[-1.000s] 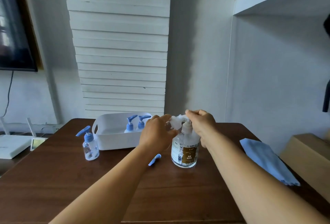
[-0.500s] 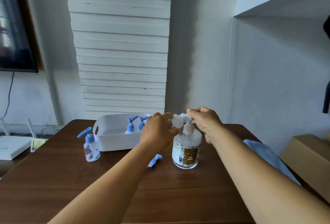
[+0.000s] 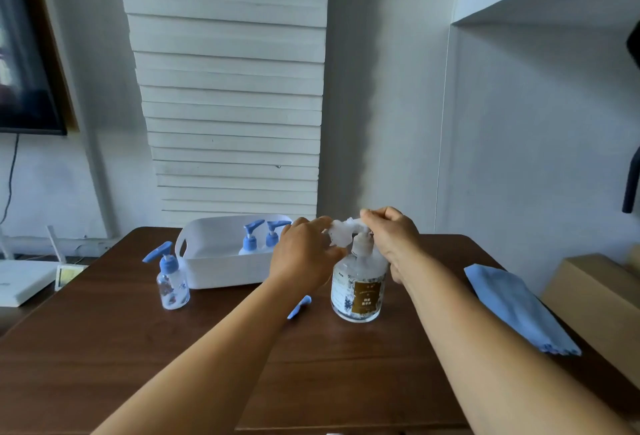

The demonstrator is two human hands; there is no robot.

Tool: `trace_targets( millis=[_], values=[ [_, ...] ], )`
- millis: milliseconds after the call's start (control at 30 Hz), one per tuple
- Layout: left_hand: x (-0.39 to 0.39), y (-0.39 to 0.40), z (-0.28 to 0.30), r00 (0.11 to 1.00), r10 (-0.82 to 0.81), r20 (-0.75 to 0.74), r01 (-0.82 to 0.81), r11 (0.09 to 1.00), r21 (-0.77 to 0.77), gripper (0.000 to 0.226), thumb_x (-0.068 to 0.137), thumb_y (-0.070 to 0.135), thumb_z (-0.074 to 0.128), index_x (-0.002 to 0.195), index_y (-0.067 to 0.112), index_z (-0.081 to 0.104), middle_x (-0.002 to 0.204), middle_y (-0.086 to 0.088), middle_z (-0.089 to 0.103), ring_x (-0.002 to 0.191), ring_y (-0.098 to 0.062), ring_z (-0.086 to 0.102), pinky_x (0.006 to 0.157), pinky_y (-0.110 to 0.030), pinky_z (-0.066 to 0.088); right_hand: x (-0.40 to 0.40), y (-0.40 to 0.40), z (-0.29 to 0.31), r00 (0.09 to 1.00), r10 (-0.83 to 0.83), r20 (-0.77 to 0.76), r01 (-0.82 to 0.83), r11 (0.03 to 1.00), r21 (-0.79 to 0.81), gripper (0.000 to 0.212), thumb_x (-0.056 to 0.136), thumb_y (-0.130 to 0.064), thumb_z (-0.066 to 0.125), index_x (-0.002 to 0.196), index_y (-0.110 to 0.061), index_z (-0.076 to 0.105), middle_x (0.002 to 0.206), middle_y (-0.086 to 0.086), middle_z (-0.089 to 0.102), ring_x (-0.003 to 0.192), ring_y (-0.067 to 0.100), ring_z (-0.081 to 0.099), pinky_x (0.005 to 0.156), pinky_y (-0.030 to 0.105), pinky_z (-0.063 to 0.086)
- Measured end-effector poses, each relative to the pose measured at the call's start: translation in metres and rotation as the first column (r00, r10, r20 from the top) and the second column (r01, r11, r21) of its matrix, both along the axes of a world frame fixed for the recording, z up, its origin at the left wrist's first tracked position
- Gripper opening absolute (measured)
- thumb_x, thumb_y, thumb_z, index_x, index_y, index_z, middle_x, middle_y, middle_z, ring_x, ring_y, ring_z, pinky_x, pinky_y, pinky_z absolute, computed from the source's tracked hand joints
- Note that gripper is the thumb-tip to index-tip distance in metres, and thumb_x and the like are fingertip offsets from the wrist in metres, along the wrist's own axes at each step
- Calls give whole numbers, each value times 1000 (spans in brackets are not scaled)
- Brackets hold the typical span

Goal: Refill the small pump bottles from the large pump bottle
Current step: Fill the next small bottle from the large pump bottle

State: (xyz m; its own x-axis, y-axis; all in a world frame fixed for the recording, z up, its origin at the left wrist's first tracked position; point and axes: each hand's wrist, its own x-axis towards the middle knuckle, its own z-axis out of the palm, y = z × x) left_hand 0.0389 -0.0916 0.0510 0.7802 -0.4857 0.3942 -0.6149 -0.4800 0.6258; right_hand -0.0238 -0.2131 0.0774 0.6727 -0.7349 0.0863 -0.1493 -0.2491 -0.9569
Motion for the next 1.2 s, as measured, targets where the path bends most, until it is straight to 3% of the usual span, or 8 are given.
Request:
trace_targets(
  millis=[100, 200, 400, 500, 667, 867, 1033, 1200],
  values=[
    [0, 1, -6, 1000, -2, -30, 2, 1000, -3, 51, 79, 39, 68, 127, 30, 53, 115, 0, 59, 113, -18, 53, 86, -28, 44, -1, 3, -3, 1000, 8, -19, -8, 1000, -1, 21, 92, -35, 55, 90, -14, 58, 83, -2, 58, 76, 11, 50, 56, 23, 35],
    [0, 1, 1, 1000, -9, -18, 8, 1000, -16, 51, 79, 36, 68, 127, 31, 53, 113, 0, 56, 111, -18, 52, 81, -26, 41, -4, -1, 9, 999, 26, -27, -27, 999, -27, 20, 92, -34, 55, 91, -14, 57, 80, -5, 54, 77, 10, 49, 65, 26, 38],
    [2, 1, -5, 1000, -8, -12, 8, 1000, 16, 48, 77, 40, 67, 123, 32, 56, 110, 3, 58, 110, -18, 53, 80, -26, 43, -3, 3, -6, 1000, 2, 21, -3, 1000, 13, 20, 90, -35, 56, 82, -17, 57, 82, -1, 59, 76, 13, 51, 55, 23, 35],
    [1, 3, -5, 1000, -17, -24, 17, 1000, -3, 47, 78, 40, 67, 123, 32, 56, 109, 3, 58, 109, -16, 53, 79, -26, 43, -4, 2, -1, 1000, 3, -18, -4, 997, -72, 24, 91, -34, 56, 74, -18, 52, 76, -3, 56, 71, 9, 48, 54, 22, 36],
    [1, 1, 6, 1000, -17, 6, 17, 1000, -12, 48, 77, 37, 68, 124, 33, 55, 99, 6, 49, 106, -18, 53, 75, -24, 39, -4, -3, 10, 998, 43, -41, -45, 997, -58, 20, 92, -34, 56, 83, -16, 56, 79, -4, 56, 74, 9, 50, 54, 21, 35],
    [1, 2, -3, 1000, -21, -19, 21, 1000, -3, 47, 78, 39, 68, 123, 31, 56, 104, 4, 55, 106, -18, 54, 76, -25, 42, -4, 2, 0, 999, 25, -32, -25, 1000, -3, 22, 90, -35, 56, 79, -17, 55, 81, -2, 57, 83, 15, 50, 56, 23, 35],
    [4, 0, 6, 1000, -21, -3, 21, 1000, -14, 49, 76, 39, 69, 123, 33, 56, 106, 3, 54, 107, -17, 54, 80, -27, 44, -3, -2, 7, 1000, 29, -7, -29, 999, -37, 20, 91, -33, 56, 80, -15, 56, 78, -2, 57, 71, 8, 49, 55, 22, 36],
    [2, 2, -5, 999, -17, -34, 16, 1000, -4, 45, 76, 39, 68, 119, 32, 57, 108, 2, 58, 107, -18, 54, 76, -26, 41, -1, 3, -5, 1000, 5, 12, -4, 1000, -21, 22, 90, -33, 56, 77, -17, 54, 76, -2, 57, 72, 12, 49, 55, 23, 35]
  ],
)
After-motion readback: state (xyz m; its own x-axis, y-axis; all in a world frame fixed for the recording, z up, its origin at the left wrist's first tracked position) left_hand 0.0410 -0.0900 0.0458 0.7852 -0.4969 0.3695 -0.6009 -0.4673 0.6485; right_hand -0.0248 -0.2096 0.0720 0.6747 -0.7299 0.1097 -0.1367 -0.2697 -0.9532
